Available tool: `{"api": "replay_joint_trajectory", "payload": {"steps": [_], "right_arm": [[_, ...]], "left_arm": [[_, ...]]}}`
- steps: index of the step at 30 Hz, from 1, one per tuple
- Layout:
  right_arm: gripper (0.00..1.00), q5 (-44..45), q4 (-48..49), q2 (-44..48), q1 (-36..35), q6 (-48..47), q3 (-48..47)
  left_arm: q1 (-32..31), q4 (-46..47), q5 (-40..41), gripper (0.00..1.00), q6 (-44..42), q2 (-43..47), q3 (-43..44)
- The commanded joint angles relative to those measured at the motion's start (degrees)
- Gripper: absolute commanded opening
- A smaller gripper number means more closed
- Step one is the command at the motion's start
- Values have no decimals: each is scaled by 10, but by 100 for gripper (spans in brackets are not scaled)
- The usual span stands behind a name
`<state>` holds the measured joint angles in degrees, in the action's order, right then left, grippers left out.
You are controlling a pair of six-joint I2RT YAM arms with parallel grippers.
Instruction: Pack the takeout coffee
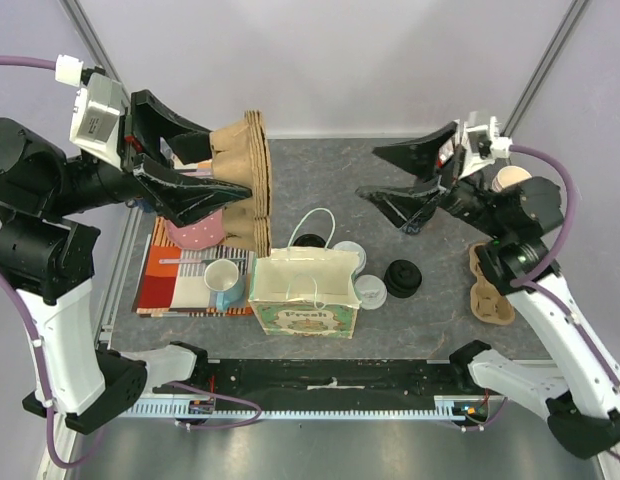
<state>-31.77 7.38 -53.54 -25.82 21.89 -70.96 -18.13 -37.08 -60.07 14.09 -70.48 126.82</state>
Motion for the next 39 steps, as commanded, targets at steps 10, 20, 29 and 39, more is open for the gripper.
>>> {"api": "replay_joint_trajectory", "payload": {"steps": [10,20,29,39], "right_arm": [[98,-104,211,-150,-266,-16,-127],[91,-75,160,-214,-310,-6,-237],[76,-41,106,-270,-337,-6,-304],[26,-47,96,-274,-338,-9,-309]], "left_arm": [[3,35,2,2,25,-1,13],[3,35,1,2,23,3,10],[3,35,2,2,20,3,5],[4,30,3,2,13,5,5]]}}
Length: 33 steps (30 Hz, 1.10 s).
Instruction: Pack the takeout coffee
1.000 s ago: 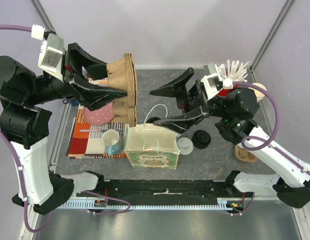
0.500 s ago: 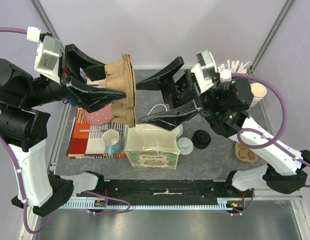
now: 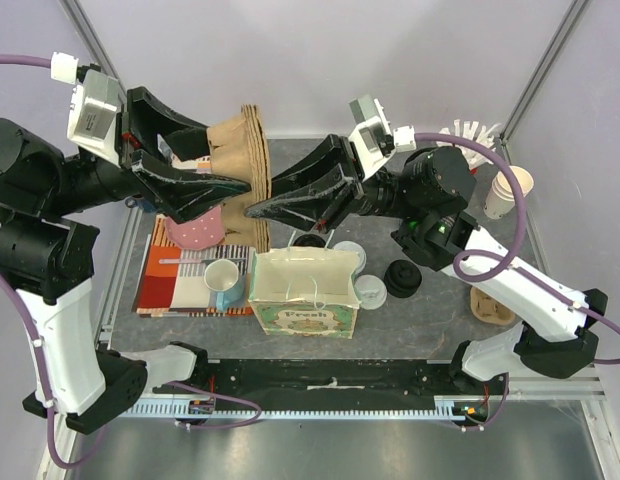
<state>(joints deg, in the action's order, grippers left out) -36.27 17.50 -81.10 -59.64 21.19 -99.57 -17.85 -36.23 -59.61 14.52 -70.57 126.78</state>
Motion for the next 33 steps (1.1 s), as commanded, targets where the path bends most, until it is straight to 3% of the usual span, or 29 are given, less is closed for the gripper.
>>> {"api": "replay_joint_trajectory", "payload": {"steps": [1,4,9,10,11,12,13,14,17,22,26,30,33], "right_arm": [[17,-4,-5,2,0,-2,-24],[1,-9,-5,2,0,0,-25],[0,3,-28,6,0,-17,-26],[0,15,-39,6,0,-26,-26],[0,24,-47,9,0,-33,-26],[0,37,-56,10,0,-40,-26],[0,65,-76,11,0,-56,-25],[0,80,-89,15,0,-67,-25],[0,140,-132,19,0,-100,-23],[0,207,-168,23,0,-132,-9],[0,257,-195,24,0,-152,-5],[0,368,-230,32,4,-232,-6],[0,393,-262,21,19,-266,-27]], "left_arm": [[0,21,-2,2,9,6,6],[1,19,1,2,9,5,5],[-1,-6,50,2,-4,4,3],[1,-12,71,8,-20,4,3],[1,-24,86,17,-25,4,3],[1,-30,100,38,-33,3,4],[0,-35,127,47,-37,4,5],[0,-45,140,70,-41,5,5],[0,-61,208,90,-64,5,8],[0,-97,396,95,-121,3,0],[0,-99,406,97,-136,5,-18],[0,-105,446,98,-164,7,-19],[0,-109,469,99,-177,10,-25]]}}
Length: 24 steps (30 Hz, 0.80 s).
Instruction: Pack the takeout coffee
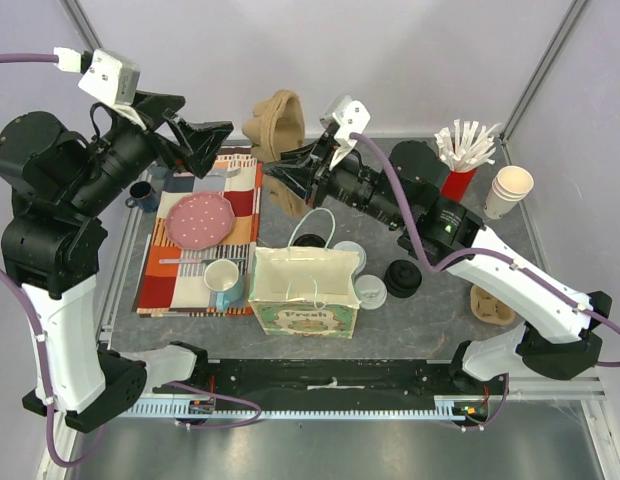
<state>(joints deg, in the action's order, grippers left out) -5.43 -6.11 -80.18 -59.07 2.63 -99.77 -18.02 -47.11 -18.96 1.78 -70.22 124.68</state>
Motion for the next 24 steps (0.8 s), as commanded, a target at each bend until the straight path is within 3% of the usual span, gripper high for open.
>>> {"api": "replay_joint_trajectory", "payload": {"steps": [1,4,12,17,24], "right_arm": [[0,110,-45,1,15,-113,-41],[0,168,-60,-21,33,-166,-47],[0,179,-36,-80,155,-184,-24],[0,171,6,-166,244,-178,-27],[0,126,-2,-341,332,-150,-117]], "left_arm": [[2,-2,58,99,-52,8,-7],[2,-5,52,99,-53,6,-11],[3,-17,57,99,-62,-15,-16],[4,-31,66,98,-71,-28,-15],[25,-63,-7,98,-92,-21,-13]]}}
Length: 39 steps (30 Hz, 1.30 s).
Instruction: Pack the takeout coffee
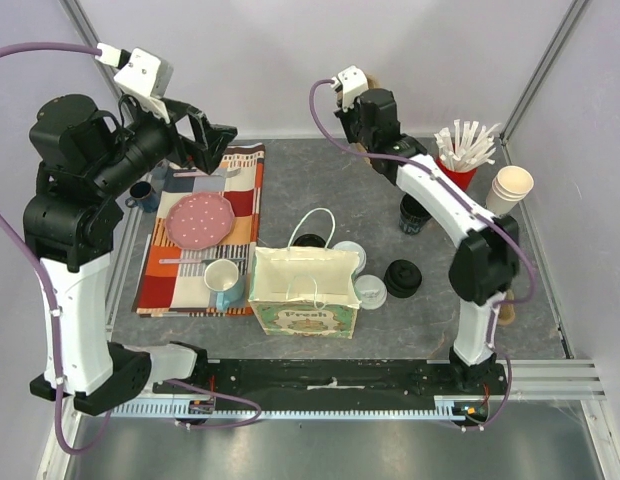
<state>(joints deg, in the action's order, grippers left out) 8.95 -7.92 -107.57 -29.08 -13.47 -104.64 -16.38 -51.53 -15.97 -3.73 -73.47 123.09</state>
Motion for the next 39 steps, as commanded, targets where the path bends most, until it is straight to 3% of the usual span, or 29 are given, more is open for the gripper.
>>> {"api": "replay_joint_trajectory", "payload": {"steps": [1,10,20,21,22,23,26,35,39], "right_arm": [[0,-21,7,-107,37,14,-83],[0,26,-113,-284,46,-1,-207],[0,69,-201,-363,52,-9,-273],[3,70,-206,-363,53,-9,-272],[17,62,-209,-361,54,-9,-270],[49,55,-213,-360,54,-10,-270],[73,39,-217,-340,52,-5,-265],[93,-23,-197,-209,44,33,-236],[94,-39,-192,-81,40,64,-171]], "left_arm": [[11,-23,-35,98,-42,13,4],[13,-47,-36,98,-70,16,14],[13,-51,-57,97,-75,11,16],[13,-51,-57,97,-75,11,17],[13,-51,-58,97,-77,11,18],[13,-51,-60,97,-76,10,17],[13,-51,-65,97,-75,7,21],[12,-50,-79,97,-86,-4,36],[12,-37,-60,98,-99,-4,-1]]}}
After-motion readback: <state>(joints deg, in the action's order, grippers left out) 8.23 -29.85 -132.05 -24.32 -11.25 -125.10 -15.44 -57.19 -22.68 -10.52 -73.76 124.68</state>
